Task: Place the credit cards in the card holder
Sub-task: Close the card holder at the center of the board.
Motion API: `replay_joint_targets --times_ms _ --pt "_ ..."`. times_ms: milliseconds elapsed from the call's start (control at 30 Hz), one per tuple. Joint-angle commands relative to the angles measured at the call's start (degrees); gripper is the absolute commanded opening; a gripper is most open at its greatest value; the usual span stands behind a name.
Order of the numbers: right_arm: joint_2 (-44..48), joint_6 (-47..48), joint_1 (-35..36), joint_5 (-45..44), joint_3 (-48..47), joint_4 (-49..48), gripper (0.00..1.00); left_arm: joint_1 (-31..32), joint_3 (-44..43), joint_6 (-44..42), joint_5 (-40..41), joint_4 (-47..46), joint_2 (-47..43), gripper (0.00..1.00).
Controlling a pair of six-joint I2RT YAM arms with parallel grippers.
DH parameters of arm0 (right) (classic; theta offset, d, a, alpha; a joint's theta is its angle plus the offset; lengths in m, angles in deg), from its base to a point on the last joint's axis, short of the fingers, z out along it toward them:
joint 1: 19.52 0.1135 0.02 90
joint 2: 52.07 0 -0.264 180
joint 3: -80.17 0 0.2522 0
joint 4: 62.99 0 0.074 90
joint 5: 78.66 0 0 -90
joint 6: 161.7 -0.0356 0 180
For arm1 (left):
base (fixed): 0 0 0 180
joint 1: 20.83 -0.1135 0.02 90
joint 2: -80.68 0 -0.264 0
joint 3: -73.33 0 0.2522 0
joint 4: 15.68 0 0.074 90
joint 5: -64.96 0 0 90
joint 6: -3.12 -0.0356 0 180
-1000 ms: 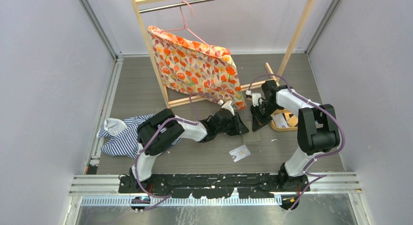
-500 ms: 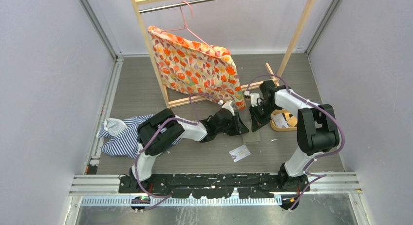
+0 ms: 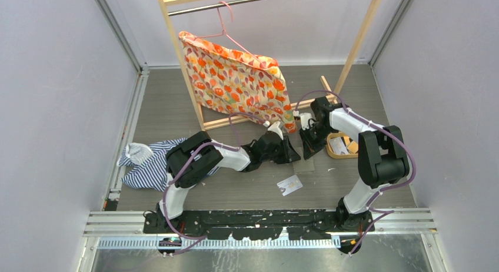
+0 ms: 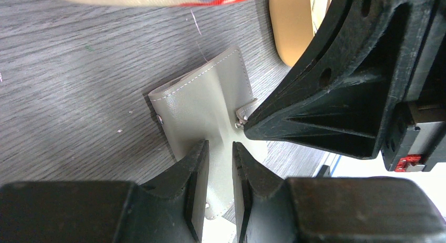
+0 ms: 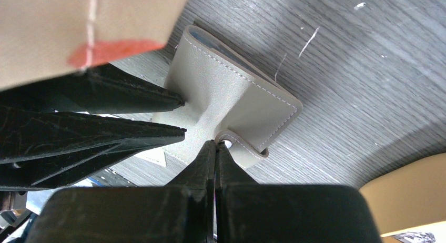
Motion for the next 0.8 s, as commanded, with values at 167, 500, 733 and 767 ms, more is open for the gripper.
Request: replay_joint_targets --times_ms 167,500,733,767 --pt "-2.24 0.30 1.31 -1.32 -0.54 -0.58 0.01 0.36 -0.38 -0.90 0.56 0.60 1.23 0.25" --pt "-4.55 0.05 1.34 -2.61 -1.01 -0.49 0.01 0.31 0.11 -0.83 0.69 0.18 1.02 0.25" --pt "-6.59 0.05 1.34 -2.50 -1.69 -0.37 0.01 0.34 0.62 -0.76 0.82 -0.16 0.71 0.25" --pt "-6.86 0.03 1.35 -2.51 -1.85 -0.32 0.01 0.36 0.66 -0.82 0.82 -0.18 0.71 0.25"
